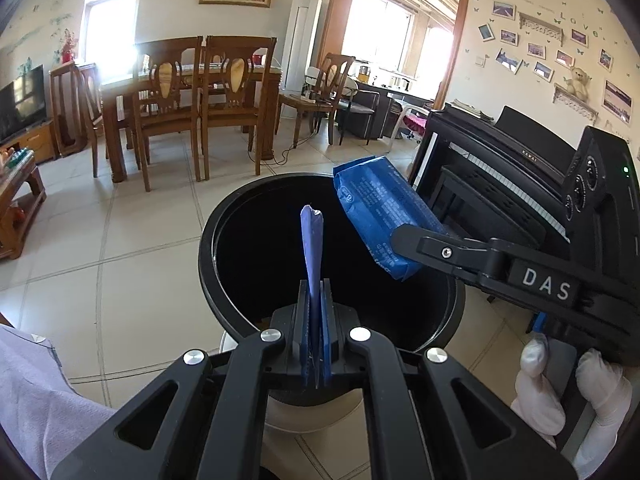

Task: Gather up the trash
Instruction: 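Carry both blue items over the bin and open both tools to drop them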

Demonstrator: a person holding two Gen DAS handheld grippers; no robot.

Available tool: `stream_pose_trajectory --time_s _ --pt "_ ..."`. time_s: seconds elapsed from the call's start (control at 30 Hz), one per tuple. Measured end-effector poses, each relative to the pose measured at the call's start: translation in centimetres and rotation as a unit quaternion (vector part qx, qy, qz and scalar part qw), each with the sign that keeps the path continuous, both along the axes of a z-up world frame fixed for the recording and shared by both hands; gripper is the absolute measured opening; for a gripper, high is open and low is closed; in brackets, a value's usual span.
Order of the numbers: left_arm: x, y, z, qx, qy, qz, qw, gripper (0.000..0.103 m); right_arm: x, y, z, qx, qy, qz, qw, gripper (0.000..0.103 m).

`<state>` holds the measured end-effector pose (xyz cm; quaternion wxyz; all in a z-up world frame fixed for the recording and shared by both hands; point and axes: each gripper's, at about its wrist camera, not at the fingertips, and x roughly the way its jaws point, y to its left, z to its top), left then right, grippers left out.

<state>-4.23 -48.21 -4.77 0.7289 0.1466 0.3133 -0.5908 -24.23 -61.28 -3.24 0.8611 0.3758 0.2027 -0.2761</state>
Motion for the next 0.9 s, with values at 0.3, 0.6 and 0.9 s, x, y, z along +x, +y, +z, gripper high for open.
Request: stream_pose_trajectory --time_s 0.3,0.6,0.9 --pt "0.4 -1.9 -1.3 0.017 0.010 -0.006 0.9998 0.009 -0.6 -1.9 -1.3 0.019 -0.001 -0.024 1.000 0.034" --pt "0.4 -2.6 -2.0 0.027 0.008 -0.012 0.9995 0.010 -0.7 -2.6 -2.0 0.041 -0.004 -0.037 0.998 0.036" --pt "-0.1 -2.9 -1.9 0.028 -0.003 -0.003 0.9996 0.052 -1.1 -2.3 -2.1 0.048 -0.011 -0.053 0.997 0.050"
